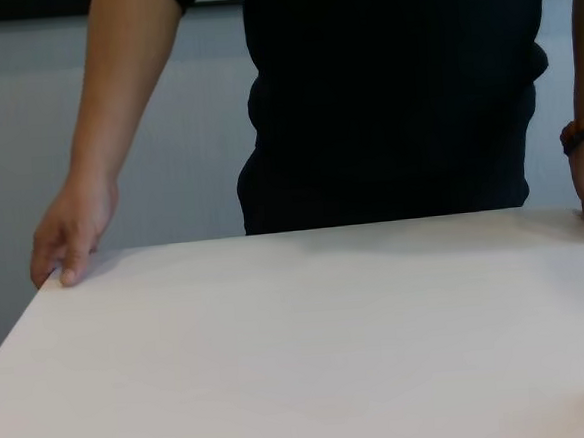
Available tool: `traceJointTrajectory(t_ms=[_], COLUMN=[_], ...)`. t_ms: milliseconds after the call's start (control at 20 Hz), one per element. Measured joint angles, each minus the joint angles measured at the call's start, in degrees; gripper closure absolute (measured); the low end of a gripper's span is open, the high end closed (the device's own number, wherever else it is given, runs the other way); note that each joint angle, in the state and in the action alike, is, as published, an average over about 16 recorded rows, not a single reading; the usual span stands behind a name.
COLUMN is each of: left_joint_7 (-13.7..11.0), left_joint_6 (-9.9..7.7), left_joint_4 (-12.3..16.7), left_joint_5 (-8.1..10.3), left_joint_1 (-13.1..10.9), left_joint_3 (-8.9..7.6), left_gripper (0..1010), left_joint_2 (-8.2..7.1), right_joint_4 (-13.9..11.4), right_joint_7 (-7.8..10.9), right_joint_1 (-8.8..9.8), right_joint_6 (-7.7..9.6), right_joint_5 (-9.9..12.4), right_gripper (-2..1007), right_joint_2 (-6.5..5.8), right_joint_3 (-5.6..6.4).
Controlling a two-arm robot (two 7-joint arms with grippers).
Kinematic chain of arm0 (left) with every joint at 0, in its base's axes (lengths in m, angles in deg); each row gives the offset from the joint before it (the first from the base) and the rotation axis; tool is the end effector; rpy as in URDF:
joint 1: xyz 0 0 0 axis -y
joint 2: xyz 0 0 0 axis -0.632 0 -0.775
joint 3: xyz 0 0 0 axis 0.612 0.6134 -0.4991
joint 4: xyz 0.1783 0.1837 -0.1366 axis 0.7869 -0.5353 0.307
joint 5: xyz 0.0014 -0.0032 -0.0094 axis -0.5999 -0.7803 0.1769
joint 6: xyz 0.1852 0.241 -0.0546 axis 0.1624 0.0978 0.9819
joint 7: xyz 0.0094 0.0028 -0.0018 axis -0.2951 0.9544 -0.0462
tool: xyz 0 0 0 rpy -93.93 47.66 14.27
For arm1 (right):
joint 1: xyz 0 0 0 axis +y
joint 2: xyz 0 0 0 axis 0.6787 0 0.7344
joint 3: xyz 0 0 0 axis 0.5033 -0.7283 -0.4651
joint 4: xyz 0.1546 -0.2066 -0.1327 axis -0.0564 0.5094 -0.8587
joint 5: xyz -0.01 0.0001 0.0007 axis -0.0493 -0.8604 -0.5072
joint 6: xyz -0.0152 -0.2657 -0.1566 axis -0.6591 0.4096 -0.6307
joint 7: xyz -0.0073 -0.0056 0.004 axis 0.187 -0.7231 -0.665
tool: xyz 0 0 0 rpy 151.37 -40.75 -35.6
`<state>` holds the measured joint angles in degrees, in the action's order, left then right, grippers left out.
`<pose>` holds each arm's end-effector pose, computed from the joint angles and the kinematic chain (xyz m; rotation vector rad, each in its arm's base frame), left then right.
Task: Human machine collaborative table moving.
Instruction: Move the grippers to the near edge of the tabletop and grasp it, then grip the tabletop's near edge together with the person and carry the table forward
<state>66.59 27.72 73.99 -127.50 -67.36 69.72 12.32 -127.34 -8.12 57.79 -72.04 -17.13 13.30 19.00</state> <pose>0.2060 0.0057 -0.3744 1.0087 -1.0758 1.0002 0.2425 -0.0451 -0.3516 -0.9906 -1.1083 -0.7955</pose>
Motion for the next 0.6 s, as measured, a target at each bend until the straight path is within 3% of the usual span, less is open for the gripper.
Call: traceJointTrajectory(t_ms=[300, 600], left_joint_7=[-0.55, -1.90], left_joint_6=[-0.20, -1.48], left_joint_4=[0.79, 3.34], left_joint_5=[-0.51, -2.75], left_joint_1=[-0.56, -2.38], left_joint_3=[-0.02, -0.02], left_gripper=[736, 736], left_joint_2=[-0.43, -1.82], right_joint_4=[-0.26, -1.16], right_joint_7=[-0.34, -0.64], right_joint_1=[0.15, 0.54], right_joint_6=[-0.01, 0.28], right_joint_5=[-0.39, -1.09], right_gripper=[737, 737], right_joint_2=[-0.14, -0.25], right_joint_3=[-0.10, -0.30])
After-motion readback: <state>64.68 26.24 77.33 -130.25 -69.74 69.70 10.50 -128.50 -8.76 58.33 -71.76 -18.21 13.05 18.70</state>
